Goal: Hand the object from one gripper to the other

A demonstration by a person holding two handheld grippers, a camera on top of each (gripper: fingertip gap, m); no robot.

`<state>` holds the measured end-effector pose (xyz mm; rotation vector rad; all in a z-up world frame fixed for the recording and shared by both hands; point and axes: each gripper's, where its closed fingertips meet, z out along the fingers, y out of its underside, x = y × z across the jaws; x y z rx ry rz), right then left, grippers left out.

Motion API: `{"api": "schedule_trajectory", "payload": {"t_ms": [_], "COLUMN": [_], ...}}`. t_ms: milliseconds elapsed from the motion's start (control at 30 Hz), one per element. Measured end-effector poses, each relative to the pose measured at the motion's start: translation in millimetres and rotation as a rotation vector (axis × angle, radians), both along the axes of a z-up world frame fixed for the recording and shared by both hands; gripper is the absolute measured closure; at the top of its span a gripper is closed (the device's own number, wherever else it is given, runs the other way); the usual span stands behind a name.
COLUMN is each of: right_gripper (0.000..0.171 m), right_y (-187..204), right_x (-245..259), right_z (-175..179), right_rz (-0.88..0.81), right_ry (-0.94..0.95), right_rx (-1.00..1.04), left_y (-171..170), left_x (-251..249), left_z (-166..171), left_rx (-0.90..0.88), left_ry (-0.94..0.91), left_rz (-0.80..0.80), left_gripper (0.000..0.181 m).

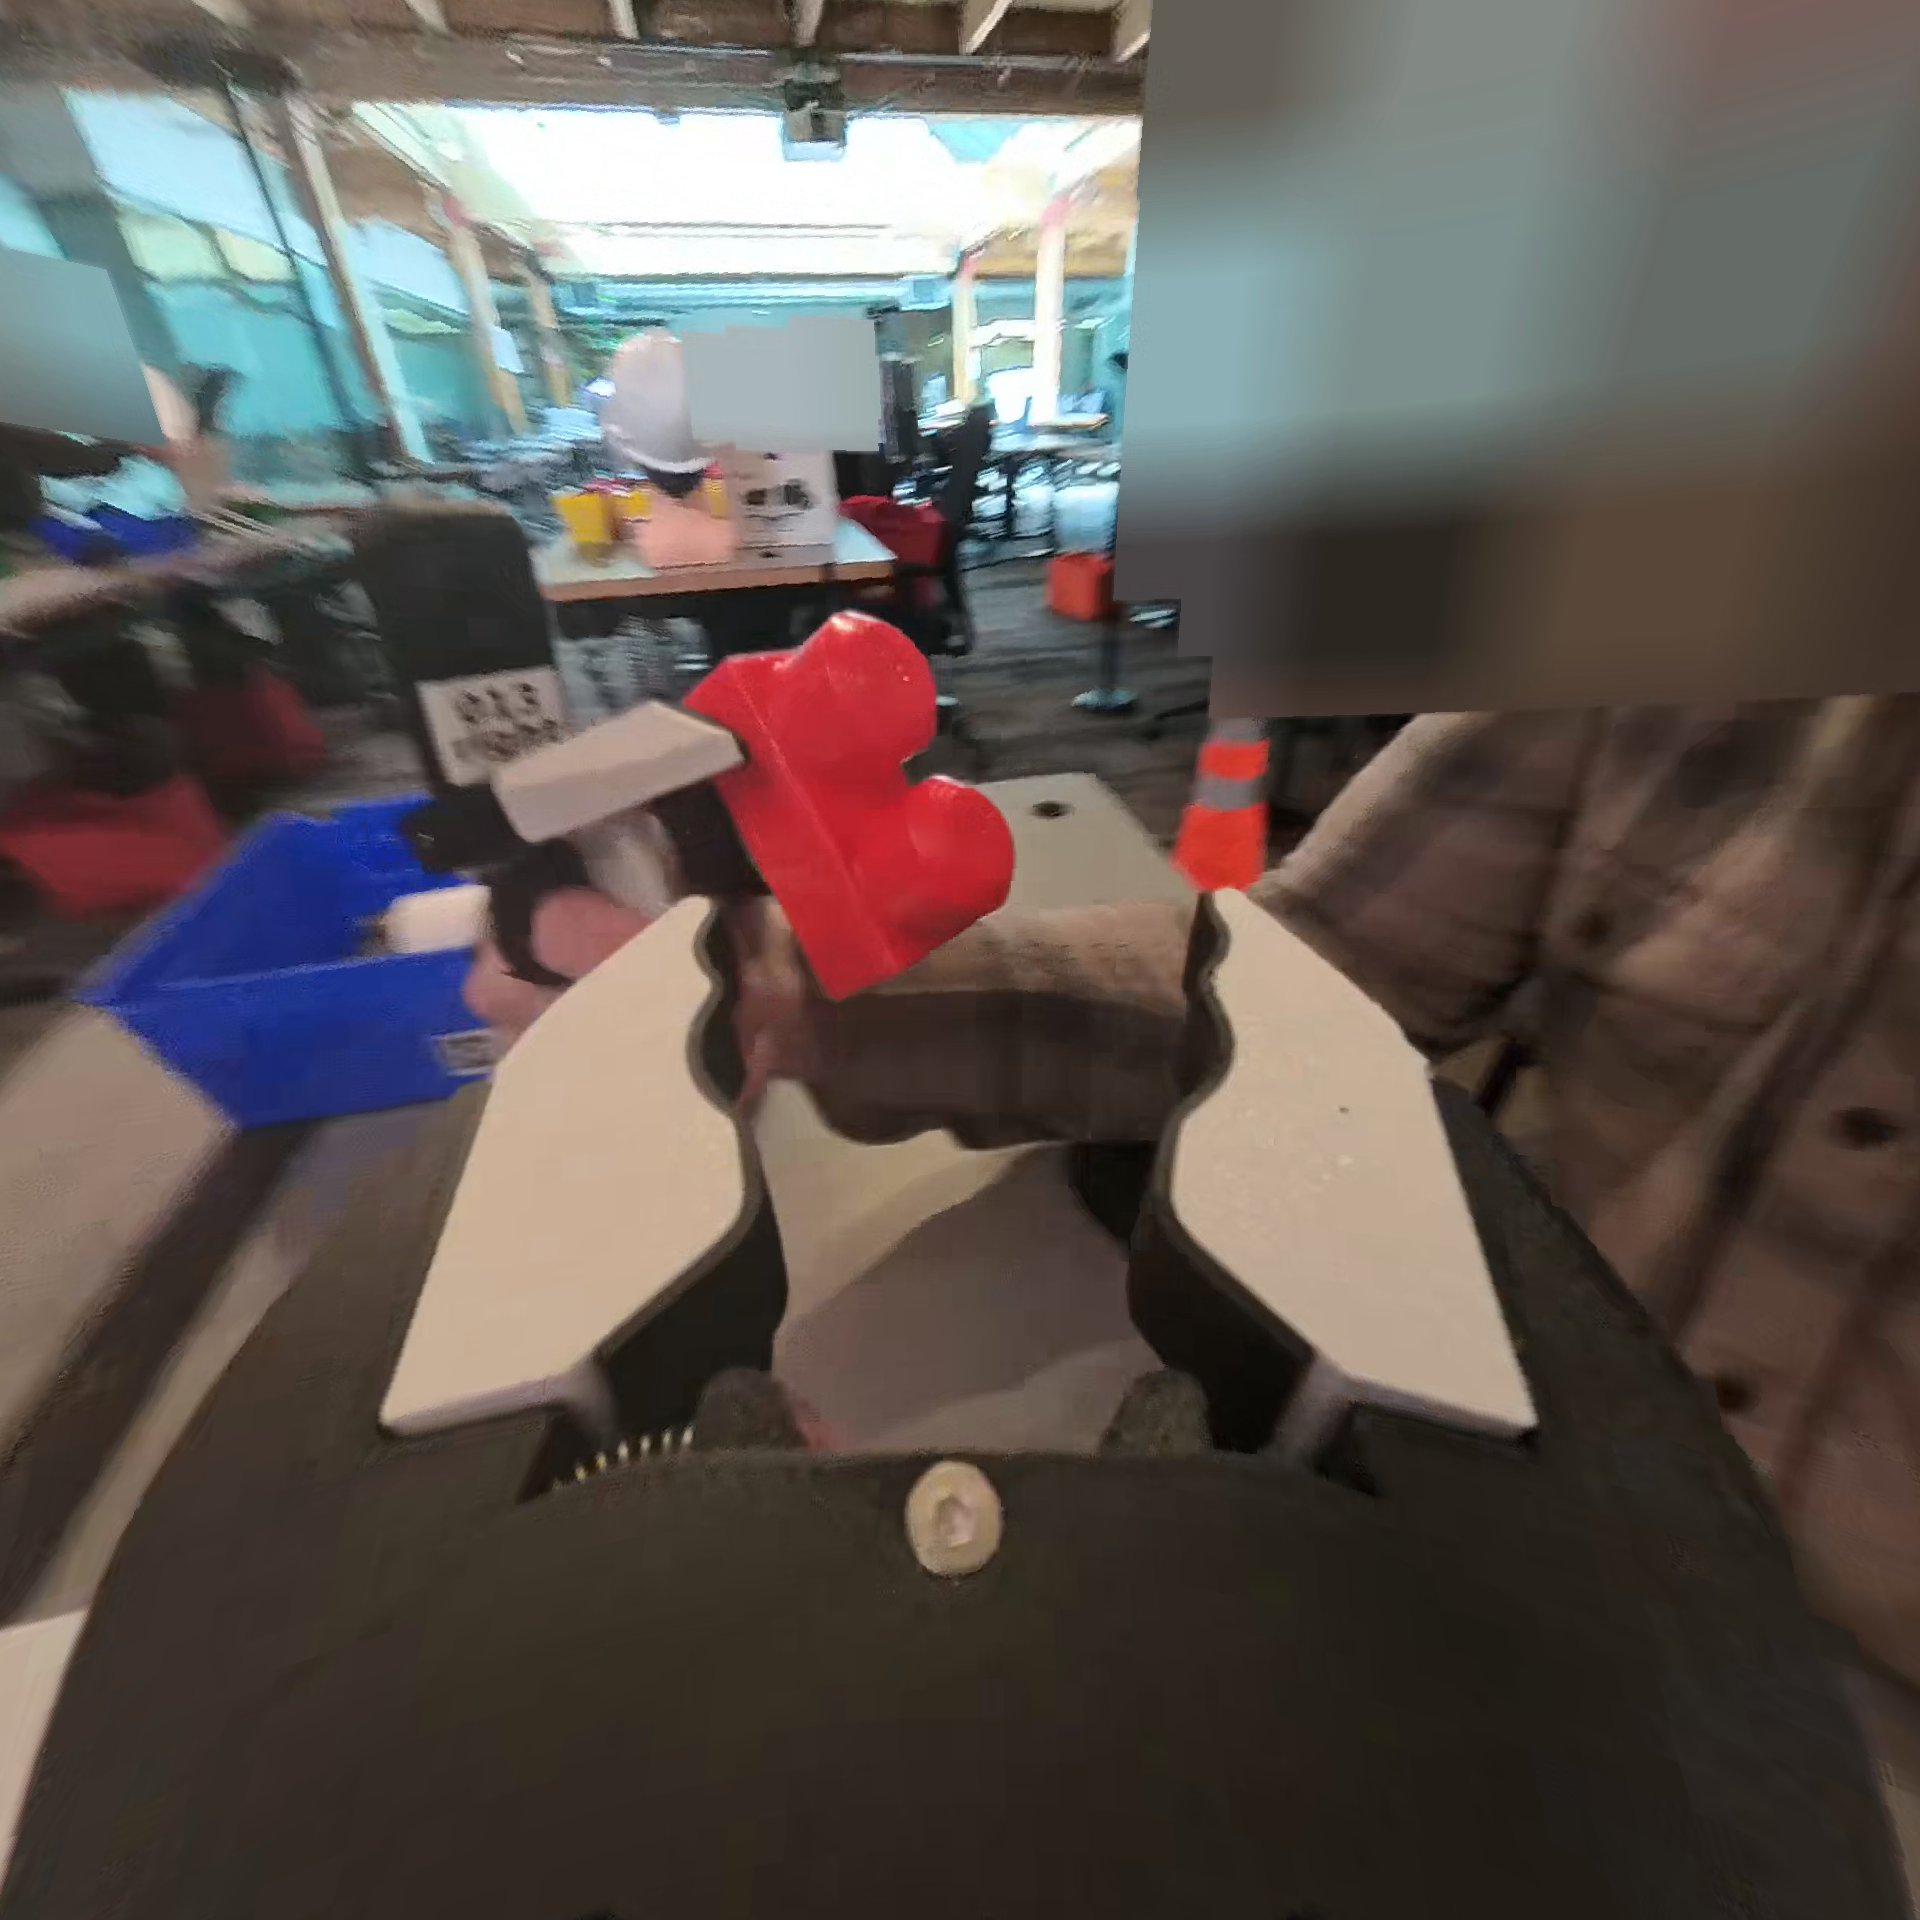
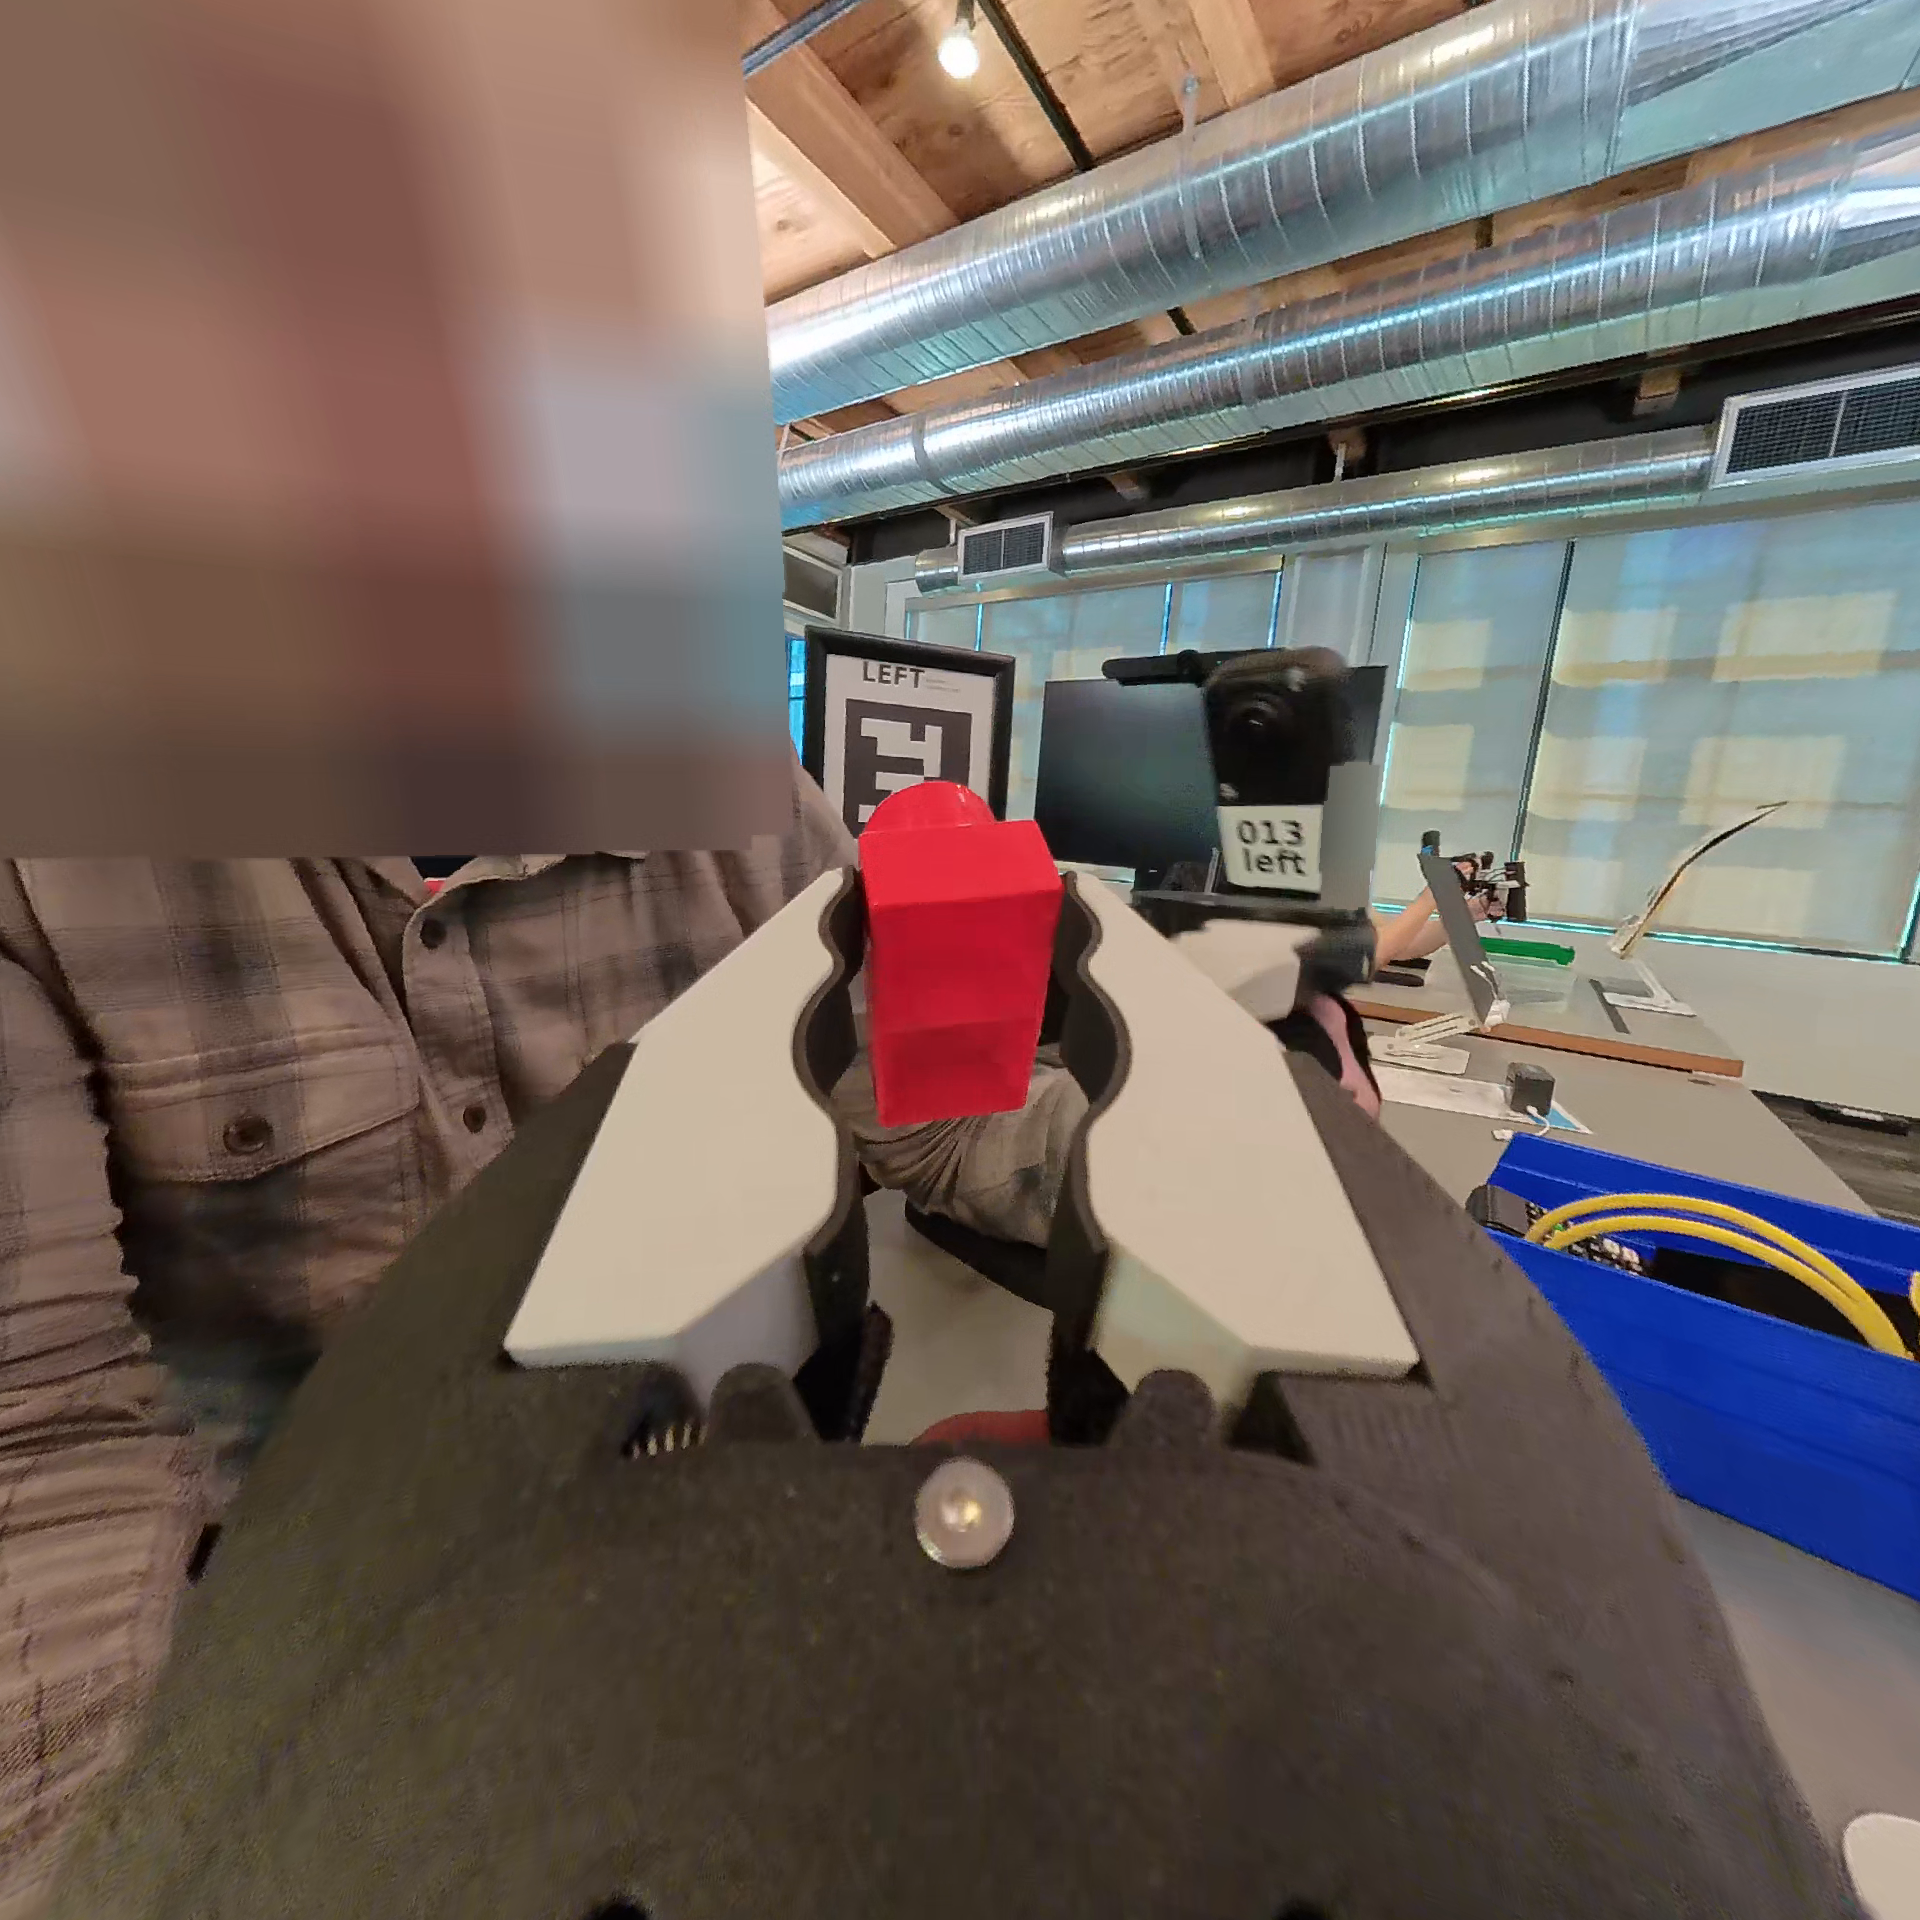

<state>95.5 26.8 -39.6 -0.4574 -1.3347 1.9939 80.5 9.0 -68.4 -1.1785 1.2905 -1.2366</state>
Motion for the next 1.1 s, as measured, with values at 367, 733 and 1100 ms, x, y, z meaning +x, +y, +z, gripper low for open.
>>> {"api": "schedule_trajectory", "payload": {"t_ms": [367,733,1100], "right_gripper": [0.137,0.133,0.114], "right_y": [-31.2,-27.6,44.9], "right_x": [-12.0,-21.7,-40.9], "right_z": [-19.0,-20.0,-8.9], "right_rz": [0.084,0.031,-0.498], "right_ry": [-0.116,-0.139,-0.189], "right_rx": [0.14,0.142,0.125], "left_y": [-26.6,-24.7,80.6], "left_x": [24.8,27.7,-5.5], "left_z": [-24.1,-26.5,-14.7], "left_rx": [-0.343,-0.225,0.114], "left_ry": [-0.054,-0.089,-0.096], "left_rz": [-0.292,-0.231,0.522], "left_gripper": [0.113,0.134,0.134]}}
